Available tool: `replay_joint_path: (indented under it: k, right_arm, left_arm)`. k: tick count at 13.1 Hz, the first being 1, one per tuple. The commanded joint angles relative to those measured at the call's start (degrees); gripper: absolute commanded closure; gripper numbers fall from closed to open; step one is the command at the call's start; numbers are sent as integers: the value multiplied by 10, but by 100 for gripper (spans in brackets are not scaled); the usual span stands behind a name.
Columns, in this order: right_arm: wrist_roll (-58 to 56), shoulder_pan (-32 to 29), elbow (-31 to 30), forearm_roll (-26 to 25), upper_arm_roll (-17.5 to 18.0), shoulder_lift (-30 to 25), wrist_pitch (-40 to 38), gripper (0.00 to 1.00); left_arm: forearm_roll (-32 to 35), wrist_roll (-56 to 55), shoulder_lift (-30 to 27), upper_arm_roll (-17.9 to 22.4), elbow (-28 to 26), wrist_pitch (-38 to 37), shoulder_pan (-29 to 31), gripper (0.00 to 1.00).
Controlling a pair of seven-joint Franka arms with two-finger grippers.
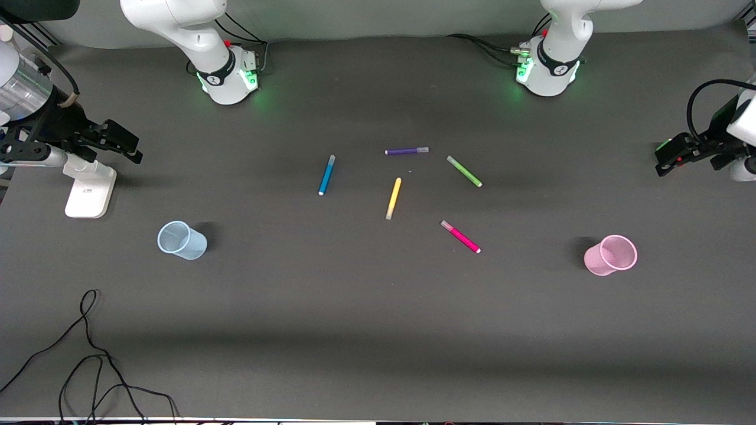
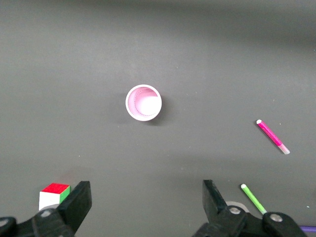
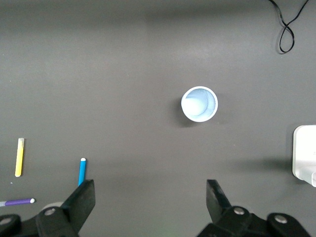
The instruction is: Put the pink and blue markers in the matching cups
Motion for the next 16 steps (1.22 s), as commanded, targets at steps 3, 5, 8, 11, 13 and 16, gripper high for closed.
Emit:
replay_joint_path:
  k: [3, 5, 8, 11, 13, 16]
  right_arm:
    - [0, 5, 10, -13, 1, 10, -11, 0]
    - [0, 13, 5, -12, 9, 12, -15, 0]
    - [3, 29, 3, -6, 21, 38, -23, 0]
    - [57, 61, 4, 0, 32, 89, -18, 0]
    - [122, 99, 2, 30, 37, 128, -19, 0]
    - [217, 166, 3, 79, 37, 212, -14, 0]
  left_arm:
    - [7, 18, 34, 3, 54, -14, -8, 0]
    - [7, 20, 55, 3, 86, -44, -7, 0]
    - [7, 11, 55, 1, 85, -51, -10, 0]
    - [7, 5, 57, -2, 82, -51, -16, 0]
    - [6, -1, 65, -7, 82, -48, -20, 0]
    - [6, -25, 73, -9, 81, -42, -30, 0]
